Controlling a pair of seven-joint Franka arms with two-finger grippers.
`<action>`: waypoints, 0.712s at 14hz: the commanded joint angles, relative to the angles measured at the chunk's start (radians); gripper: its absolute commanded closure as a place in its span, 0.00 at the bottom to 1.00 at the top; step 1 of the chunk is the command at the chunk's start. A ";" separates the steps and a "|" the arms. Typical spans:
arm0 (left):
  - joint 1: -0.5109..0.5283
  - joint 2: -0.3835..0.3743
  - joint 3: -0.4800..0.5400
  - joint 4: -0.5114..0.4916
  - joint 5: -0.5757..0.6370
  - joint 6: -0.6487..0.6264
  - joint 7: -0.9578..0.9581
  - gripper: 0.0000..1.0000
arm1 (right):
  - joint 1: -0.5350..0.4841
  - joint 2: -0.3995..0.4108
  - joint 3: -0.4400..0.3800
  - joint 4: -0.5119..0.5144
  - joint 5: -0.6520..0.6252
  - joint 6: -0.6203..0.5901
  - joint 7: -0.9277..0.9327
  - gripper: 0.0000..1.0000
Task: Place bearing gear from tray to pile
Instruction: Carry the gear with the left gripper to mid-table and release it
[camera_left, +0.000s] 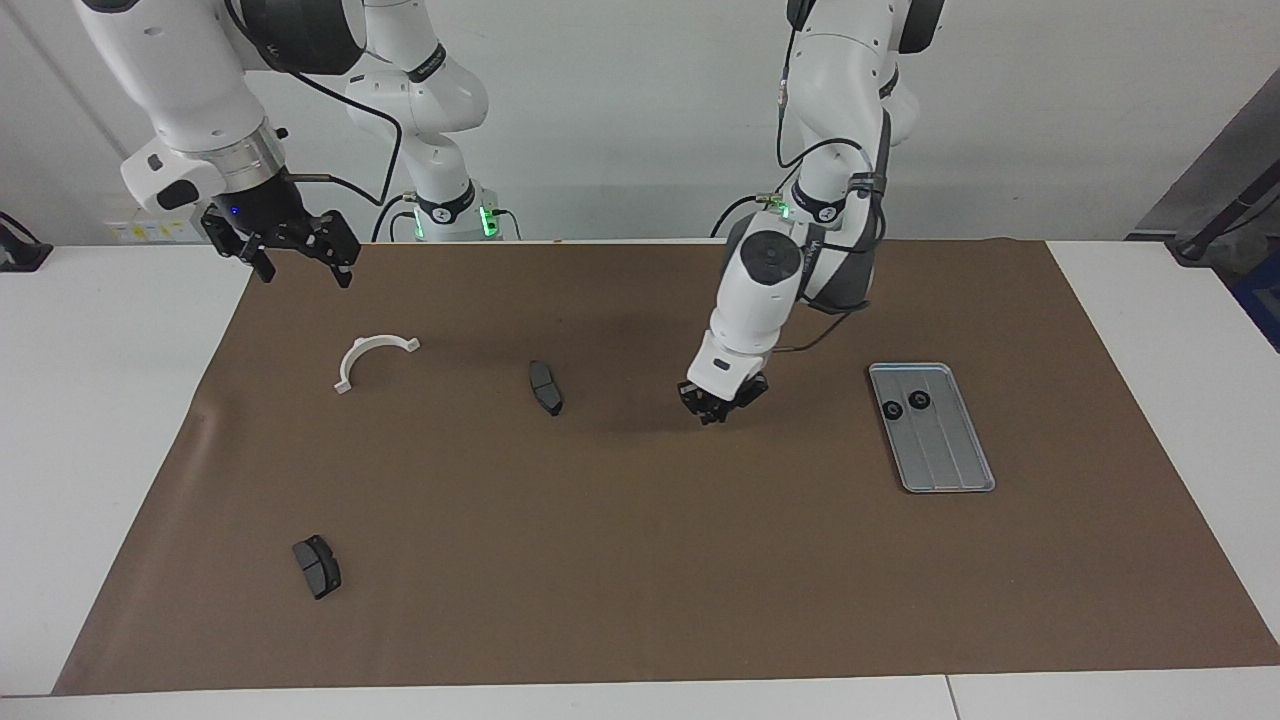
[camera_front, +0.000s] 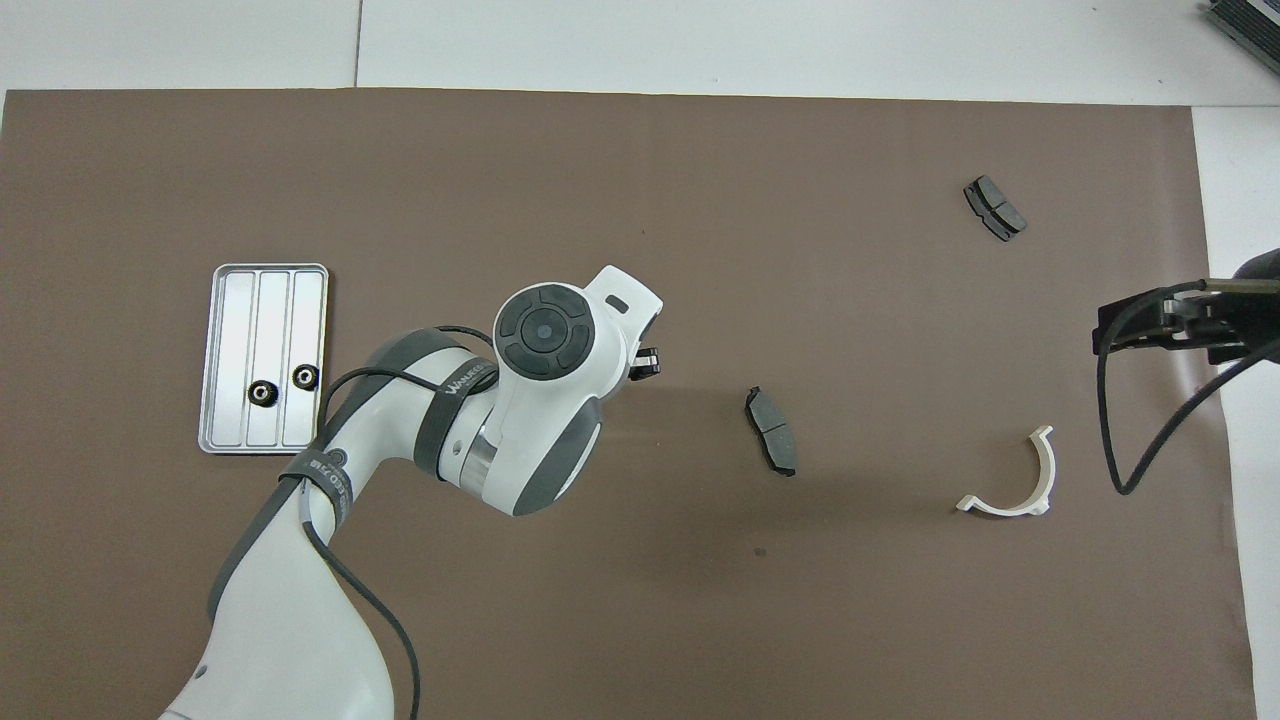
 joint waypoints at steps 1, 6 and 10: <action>-0.015 0.016 0.023 0.024 0.001 0.005 -0.030 0.19 | -0.009 -0.045 0.005 -0.085 0.022 0.098 -0.039 0.00; 0.163 -0.041 0.056 0.031 0.019 -0.074 0.129 0.23 | 0.032 -0.036 0.007 -0.150 0.068 0.235 -0.027 0.00; 0.401 -0.062 0.058 0.024 0.018 -0.138 0.465 0.24 | 0.210 0.083 0.007 -0.144 0.070 0.387 0.187 0.00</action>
